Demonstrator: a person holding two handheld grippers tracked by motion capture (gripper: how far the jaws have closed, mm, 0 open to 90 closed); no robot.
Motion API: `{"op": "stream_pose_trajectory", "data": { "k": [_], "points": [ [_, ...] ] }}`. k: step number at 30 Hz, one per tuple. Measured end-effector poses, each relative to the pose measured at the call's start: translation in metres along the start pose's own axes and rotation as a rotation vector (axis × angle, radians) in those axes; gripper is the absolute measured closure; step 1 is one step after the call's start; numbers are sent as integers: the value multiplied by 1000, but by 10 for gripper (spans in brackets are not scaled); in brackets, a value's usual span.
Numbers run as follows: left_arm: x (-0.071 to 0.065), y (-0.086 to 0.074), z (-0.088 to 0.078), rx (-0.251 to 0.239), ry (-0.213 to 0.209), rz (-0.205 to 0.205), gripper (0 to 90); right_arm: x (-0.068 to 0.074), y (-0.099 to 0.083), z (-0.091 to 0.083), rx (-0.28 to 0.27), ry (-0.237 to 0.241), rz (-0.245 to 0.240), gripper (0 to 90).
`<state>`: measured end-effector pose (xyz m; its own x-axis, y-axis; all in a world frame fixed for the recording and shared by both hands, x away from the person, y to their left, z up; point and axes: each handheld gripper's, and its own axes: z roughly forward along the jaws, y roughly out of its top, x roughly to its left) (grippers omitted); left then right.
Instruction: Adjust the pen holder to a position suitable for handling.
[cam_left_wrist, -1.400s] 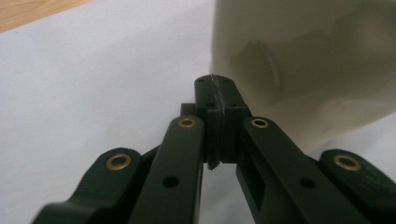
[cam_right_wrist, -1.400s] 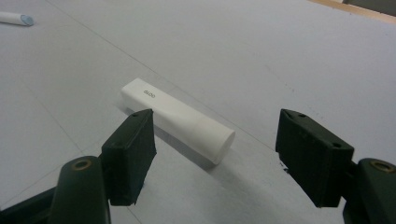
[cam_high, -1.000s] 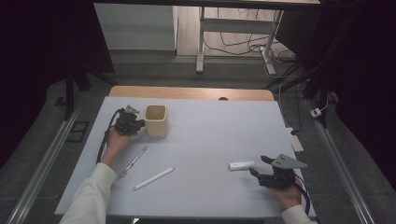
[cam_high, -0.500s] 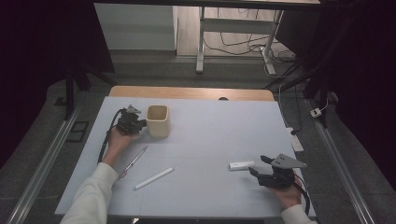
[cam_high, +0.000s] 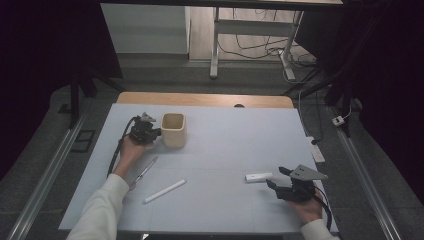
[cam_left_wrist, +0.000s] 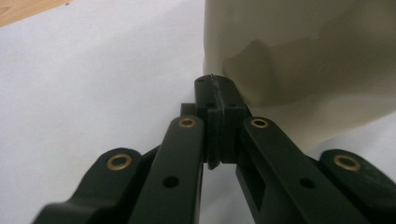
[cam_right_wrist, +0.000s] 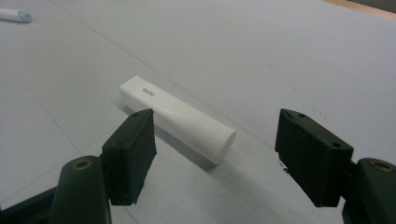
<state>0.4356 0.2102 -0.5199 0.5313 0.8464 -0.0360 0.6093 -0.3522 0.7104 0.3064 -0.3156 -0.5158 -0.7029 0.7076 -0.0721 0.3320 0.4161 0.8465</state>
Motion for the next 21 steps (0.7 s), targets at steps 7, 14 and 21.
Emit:
{"op": "stream_pose_trajectory", "data": {
  "k": [7, 14, 21],
  "points": [
    [-8, 6, 2, -9, -9, 10, 889, 1, 0, 1, 2, 6, -7, 286],
    [-13, 9, 6, -7, -20, 14, 889, 0, -1, 2, 9, 5, -6, 286],
    [-17, 12, 8, -8, -30, 19, 889, 0, -1, 2, 11, 3, -8, 286]
  ]
}}
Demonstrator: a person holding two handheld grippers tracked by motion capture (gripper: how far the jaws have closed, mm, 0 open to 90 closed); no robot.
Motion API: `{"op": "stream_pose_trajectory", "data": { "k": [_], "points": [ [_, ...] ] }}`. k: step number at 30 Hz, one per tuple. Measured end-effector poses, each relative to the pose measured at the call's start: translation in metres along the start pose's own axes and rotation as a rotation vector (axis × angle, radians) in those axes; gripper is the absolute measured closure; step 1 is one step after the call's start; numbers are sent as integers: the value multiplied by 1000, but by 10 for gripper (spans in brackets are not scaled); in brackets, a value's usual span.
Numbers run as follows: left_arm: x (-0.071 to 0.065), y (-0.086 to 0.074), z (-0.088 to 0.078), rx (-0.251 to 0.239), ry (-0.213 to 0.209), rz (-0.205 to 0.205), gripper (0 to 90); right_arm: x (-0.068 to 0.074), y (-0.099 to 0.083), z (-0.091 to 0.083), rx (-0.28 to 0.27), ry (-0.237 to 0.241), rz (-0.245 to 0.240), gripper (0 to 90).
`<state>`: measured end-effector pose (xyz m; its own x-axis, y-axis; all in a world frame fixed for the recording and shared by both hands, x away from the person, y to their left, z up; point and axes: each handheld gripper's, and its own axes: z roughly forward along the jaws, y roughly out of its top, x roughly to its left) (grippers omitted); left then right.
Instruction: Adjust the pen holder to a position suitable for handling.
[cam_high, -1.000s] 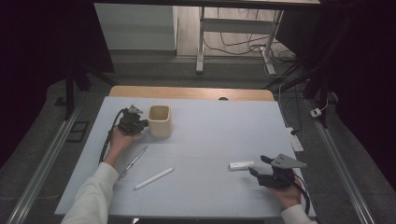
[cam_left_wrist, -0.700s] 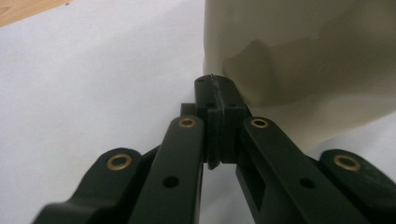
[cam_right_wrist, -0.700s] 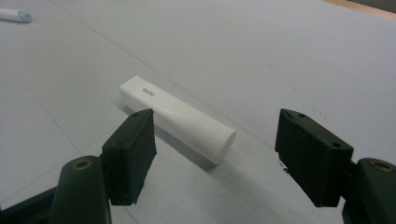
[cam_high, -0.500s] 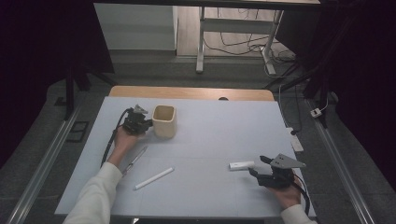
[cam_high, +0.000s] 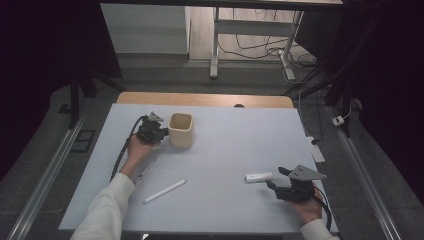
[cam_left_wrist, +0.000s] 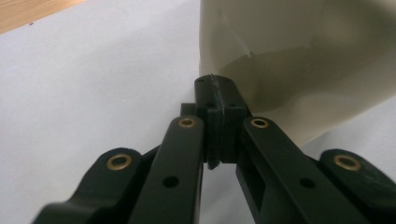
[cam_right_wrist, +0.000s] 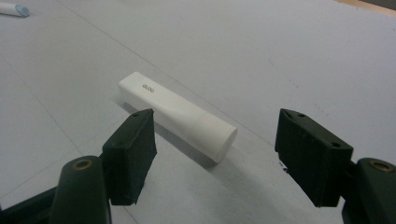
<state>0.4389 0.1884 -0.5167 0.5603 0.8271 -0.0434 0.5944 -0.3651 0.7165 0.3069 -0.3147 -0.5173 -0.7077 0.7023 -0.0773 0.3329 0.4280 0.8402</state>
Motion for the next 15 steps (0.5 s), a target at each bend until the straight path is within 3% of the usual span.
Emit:
{"op": "stream_pose_trajectory", "data": {
  "k": [15],
  "points": [
    [-11, 8, 8, 3, -18, 13, 889, 0, 0, -1, -6, -3, -2, 289]
  ]
}}
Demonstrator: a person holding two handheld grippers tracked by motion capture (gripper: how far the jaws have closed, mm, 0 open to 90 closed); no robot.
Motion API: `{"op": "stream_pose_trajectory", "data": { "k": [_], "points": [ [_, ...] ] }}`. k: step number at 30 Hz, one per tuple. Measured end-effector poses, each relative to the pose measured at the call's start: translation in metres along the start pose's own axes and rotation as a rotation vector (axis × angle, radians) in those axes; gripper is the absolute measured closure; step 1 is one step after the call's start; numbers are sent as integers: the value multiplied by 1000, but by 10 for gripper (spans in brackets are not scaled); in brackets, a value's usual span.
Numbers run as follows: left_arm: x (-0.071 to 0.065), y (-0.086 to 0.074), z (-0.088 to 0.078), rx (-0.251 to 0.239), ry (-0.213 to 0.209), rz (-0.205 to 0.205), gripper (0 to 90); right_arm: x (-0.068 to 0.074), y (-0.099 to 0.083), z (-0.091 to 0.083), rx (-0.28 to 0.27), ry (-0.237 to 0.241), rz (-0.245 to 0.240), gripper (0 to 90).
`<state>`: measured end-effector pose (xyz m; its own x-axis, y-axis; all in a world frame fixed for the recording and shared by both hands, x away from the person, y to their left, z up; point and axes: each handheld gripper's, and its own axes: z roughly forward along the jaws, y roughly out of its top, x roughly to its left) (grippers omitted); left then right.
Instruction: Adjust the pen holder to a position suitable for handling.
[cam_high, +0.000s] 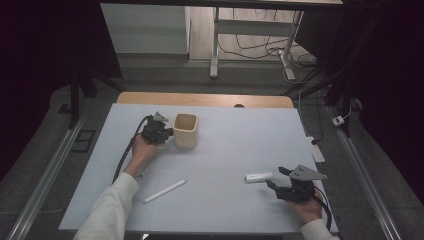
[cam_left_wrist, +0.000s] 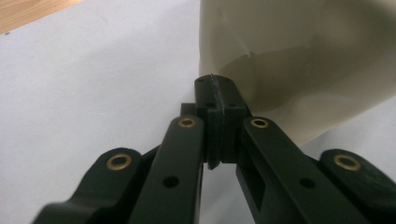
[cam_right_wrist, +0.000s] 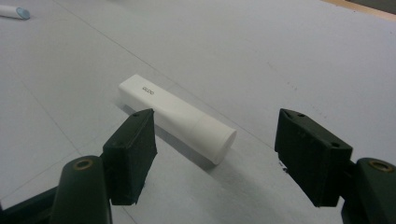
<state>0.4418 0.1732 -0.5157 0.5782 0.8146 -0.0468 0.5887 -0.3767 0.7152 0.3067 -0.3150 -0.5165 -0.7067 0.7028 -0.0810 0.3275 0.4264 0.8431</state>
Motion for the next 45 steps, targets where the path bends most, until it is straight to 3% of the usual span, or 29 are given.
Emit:
{"op": "stream_pose_trajectory", "data": {
  "k": [19, 45],
  "points": [
    [-17, 11, 11, 2, -25, 21, 889, 0, 0, 0, 1, 6, 0, 288],
    [-43, 20, 19, 10, -69, 83, 888, 0, 0, -1, 2, 3, -3, 287]
  ]
}}
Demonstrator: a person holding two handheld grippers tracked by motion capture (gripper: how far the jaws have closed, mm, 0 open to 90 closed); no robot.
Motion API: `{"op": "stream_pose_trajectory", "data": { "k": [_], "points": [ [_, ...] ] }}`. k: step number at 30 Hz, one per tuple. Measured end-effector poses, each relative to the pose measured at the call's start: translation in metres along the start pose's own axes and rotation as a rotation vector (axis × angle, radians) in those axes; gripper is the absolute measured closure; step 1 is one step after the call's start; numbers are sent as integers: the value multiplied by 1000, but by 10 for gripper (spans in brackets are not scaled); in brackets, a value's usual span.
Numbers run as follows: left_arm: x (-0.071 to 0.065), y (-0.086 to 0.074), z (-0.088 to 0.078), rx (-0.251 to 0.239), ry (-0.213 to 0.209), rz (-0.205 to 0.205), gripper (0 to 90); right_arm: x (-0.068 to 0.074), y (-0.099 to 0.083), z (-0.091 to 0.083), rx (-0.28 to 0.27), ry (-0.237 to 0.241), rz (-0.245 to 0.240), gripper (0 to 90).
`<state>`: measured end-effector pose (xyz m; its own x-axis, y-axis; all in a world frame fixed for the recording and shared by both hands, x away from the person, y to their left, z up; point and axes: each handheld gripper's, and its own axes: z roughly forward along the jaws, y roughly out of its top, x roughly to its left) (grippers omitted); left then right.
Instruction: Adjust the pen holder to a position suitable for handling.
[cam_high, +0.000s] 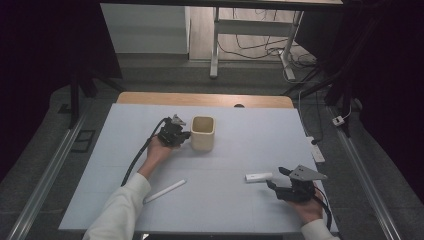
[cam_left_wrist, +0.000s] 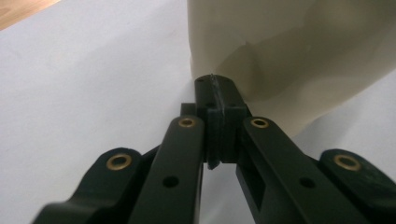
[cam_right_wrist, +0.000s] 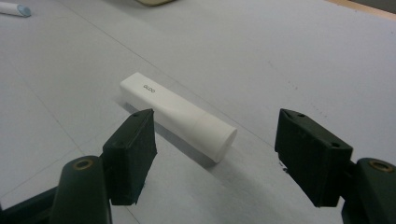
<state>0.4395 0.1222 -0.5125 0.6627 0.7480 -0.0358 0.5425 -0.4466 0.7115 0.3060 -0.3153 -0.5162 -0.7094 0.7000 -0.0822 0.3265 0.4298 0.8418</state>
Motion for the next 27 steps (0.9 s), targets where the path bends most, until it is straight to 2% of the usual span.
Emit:
{"op": "stream_pose_trajectory", "data": {
  "k": [27],
  "points": [
    [-14, 10, 12, -11, -23, 29, 888, 0, -1, 1, 9, 5, -1, 288]
  ]
}}
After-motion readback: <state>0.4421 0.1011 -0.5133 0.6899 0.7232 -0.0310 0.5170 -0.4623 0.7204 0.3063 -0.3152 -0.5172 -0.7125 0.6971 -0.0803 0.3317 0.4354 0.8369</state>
